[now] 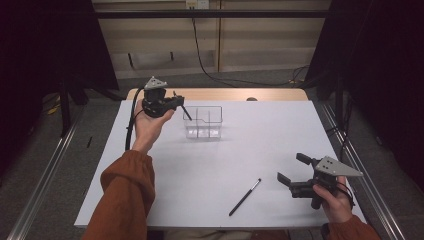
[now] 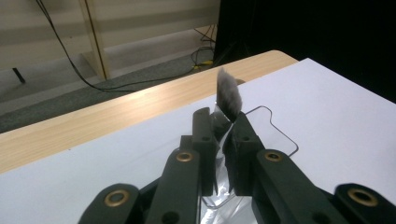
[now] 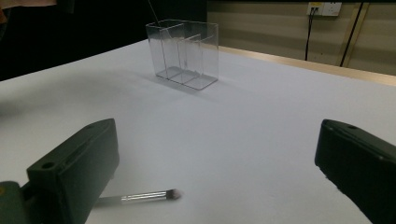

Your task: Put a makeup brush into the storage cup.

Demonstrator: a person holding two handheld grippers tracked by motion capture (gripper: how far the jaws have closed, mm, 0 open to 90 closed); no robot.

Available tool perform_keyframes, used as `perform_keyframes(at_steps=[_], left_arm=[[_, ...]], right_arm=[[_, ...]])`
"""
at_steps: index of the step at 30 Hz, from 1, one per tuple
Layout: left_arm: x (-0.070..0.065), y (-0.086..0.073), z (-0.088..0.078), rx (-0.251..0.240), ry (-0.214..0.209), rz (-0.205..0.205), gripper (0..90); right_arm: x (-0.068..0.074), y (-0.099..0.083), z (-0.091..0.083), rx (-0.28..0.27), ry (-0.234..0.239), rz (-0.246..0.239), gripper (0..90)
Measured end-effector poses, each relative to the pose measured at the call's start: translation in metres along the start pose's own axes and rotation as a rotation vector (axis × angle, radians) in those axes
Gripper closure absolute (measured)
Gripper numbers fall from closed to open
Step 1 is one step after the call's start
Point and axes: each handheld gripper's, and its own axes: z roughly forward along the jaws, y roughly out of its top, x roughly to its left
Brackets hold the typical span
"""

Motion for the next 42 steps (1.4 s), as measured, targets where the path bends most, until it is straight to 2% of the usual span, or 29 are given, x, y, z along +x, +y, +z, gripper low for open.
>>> perform_keyframes(at_steps=[2,8,13,22,31,34,39,42], left_arm=[[-0.001,-0.001,0.003,0.01,0.002,0.008,83.9],[-0.001,-0.005,0.008,0.021,-0.002,-0.008,83.9],[-0.002,-0.008,0.012,0.036,0.004,0.008,83.9],[-0.001,-0.012,0.015,0.045,-0.001,0.01,83.8],[-0.004,-0.015,0.023,0.042,-0.007,-0.017,82.4],[-0.004,-0.016,0.024,0.04,-0.012,-0.017,74.6],[0.0,-0.016,0.019,0.021,0.01,-0.013,51.5],[0.002,-0.017,0.017,0.009,0.02,-0.028,39.4]], right_arm=[[0.0,0.0,0.0,0.002,0.002,-0.001,0.0],[-0.001,0.0,0.001,0.004,0.003,0.001,0.0],[0.0,0.0,0.001,0.003,0.001,0.003,0.0],[0.0,0.0,0.001,0.003,0.003,0.007,0.0],[-0.001,0.0,0.001,0.004,0.0,0.014,0.0],[-0.001,0.0,0.001,0.005,0.001,0.017,0.0],[-0.001,0.0,0.0,0.002,-0.001,0.017,0.0],[-0.001,0.0,0.001,0.003,-0.001,0.016,0.0]])
